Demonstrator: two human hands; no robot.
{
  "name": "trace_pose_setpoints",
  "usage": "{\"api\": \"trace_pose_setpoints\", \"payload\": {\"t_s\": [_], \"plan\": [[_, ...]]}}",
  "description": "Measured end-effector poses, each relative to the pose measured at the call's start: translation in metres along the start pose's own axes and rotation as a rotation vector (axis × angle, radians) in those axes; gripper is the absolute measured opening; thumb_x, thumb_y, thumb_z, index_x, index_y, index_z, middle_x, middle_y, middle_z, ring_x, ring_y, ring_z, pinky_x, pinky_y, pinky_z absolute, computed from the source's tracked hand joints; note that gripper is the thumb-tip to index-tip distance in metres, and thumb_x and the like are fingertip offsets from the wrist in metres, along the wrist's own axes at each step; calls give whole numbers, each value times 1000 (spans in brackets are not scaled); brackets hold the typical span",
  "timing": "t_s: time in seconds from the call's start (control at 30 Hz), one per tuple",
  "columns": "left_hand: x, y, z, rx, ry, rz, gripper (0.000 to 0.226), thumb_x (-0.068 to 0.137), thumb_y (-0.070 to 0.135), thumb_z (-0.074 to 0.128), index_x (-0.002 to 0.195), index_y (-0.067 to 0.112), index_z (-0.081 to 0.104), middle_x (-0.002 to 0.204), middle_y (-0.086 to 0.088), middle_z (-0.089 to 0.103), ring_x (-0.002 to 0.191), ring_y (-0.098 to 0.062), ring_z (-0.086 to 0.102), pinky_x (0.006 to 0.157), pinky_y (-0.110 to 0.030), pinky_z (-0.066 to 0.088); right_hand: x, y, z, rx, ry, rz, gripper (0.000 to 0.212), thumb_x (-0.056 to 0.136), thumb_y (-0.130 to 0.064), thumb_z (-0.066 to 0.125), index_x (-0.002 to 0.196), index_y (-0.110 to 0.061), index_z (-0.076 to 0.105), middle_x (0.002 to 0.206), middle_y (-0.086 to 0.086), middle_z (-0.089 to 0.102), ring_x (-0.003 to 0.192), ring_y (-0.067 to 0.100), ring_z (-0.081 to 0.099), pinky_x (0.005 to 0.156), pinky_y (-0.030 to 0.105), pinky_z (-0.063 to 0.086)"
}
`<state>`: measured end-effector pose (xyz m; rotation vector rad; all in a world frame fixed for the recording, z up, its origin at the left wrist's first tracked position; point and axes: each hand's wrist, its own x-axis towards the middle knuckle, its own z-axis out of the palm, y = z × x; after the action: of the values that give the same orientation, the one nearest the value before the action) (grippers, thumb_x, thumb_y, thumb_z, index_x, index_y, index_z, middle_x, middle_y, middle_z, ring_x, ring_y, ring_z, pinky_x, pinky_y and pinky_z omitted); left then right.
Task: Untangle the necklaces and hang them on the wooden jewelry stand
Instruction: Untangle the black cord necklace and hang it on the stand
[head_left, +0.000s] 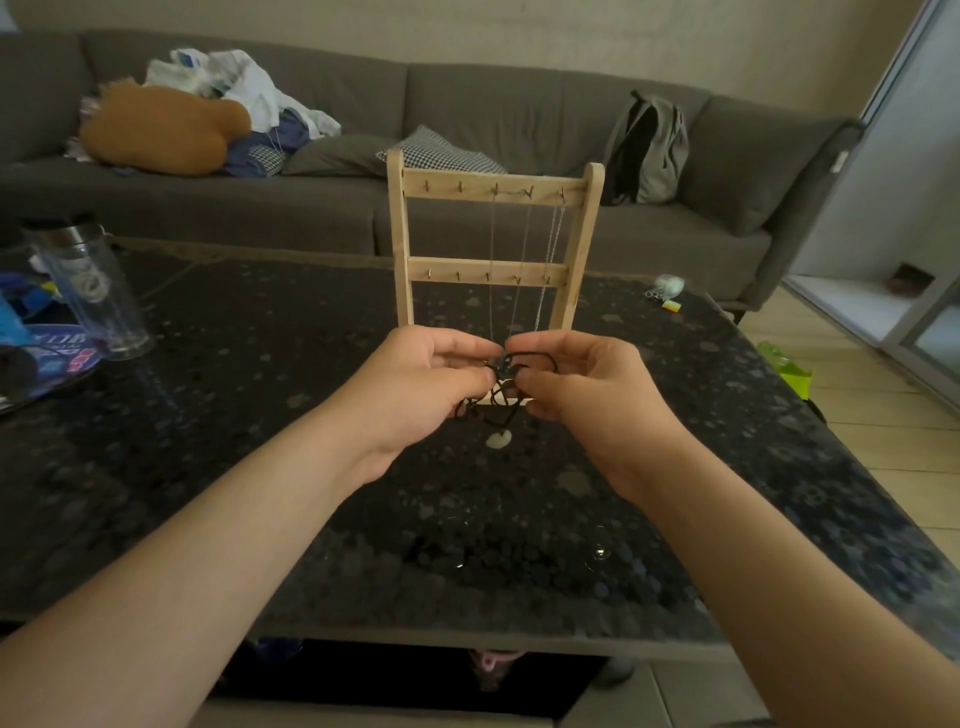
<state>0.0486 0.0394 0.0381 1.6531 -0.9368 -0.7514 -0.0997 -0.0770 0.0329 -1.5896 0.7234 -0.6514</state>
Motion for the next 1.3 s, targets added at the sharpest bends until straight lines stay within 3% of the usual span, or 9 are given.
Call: {"api": "trace_pose_setpoints", "payload": {"t_s": [0.1, 0.37, 0.63, 0.8, 0.97, 1.07, 1.2, 1.3], "plan": [[1, -1, 2, -9, -11, -16, 19, 104, 13, 70, 115, 26, 78, 106, 4, 83, 108, -15, 77, 103, -45, 61, 0, -1, 1, 37, -41, 28, 33, 98, 5, 66, 114, -21, 78, 93, -6, 82, 89, 11, 79, 76, 24, 59], [1, 1, 3, 5, -12, 7, 16, 105, 17, 68, 118, 25, 75, 103, 6, 84, 104, -10, 78, 102, -41, 61, 2, 2, -3, -43, 11, -16, 9, 100, -24, 74, 103, -24, 83, 101, 0, 83, 106, 17, 77, 90, 35, 60], [3, 2, 1, -113, 17, -53, 22, 107, 14, 65, 120, 26, 78, 110, 1, 82, 110, -19, 77, 101, -44, 61, 3, 3, -1, -41, 17, -44, 13, 106, -22, 67, 110, -23, 79, 102, 0, 82, 102, 13, 77, 92, 35, 62], [3, -1, 0, -22, 51, -4, 20, 110, 18, 61, 116, 26, 78, 113, -7, 78, 100, -19, 71, 90, -36, 59, 2, 2, 3, -103, -57, -35, 27, 112, -34, 55, 111, -18, 76, 103, 4, 82, 104, 16, 77, 94, 35, 61], [2, 0, -1, -14, -9, -24, 32, 113, 37, 52, 112, 24, 81, 107, -4, 80, 103, -16, 71, 108, -45, 55, 4, 3, 4, -41, -64, 27, 35, 114, -36, 49, 103, -13, 73, 104, 8, 79, 106, 21, 78, 94, 37, 62], [-1, 0, -3, -51, -100, -25, 38, 106, 50, 59, 111, 21, 83, 104, -11, 69, 94, -20, 61, 113, -51, 53, 4, 4, 2, 30, -52, -4, 31, 113, -31, 53, 104, -8, 74, 94, 6, 77, 99, 23, 77, 85, 33, 62], [-1, 1, -2, -18, -98, 34, 14, 101, 28, 74, 111, 23, 83, 105, -5, 81, 96, -16, 73, 101, -39, 60, 5, 6, 0, 6, -30, -25, 31, 111, -32, 57, 108, -8, 76, 103, 14, 80, 99, 30, 77, 84, 35, 62], [0, 0, 0, -87, -73, 2, 19, 101, 12, 73, 120, 15, 78, 105, -5, 83, 99, -16, 80, 94, -36, 64, 6, 7, -1, -8, 12, -20, 23, 109, -30, 62, 107, -12, 78, 100, 9, 82, 101, 29, 79, 87, 38, 62]]}}
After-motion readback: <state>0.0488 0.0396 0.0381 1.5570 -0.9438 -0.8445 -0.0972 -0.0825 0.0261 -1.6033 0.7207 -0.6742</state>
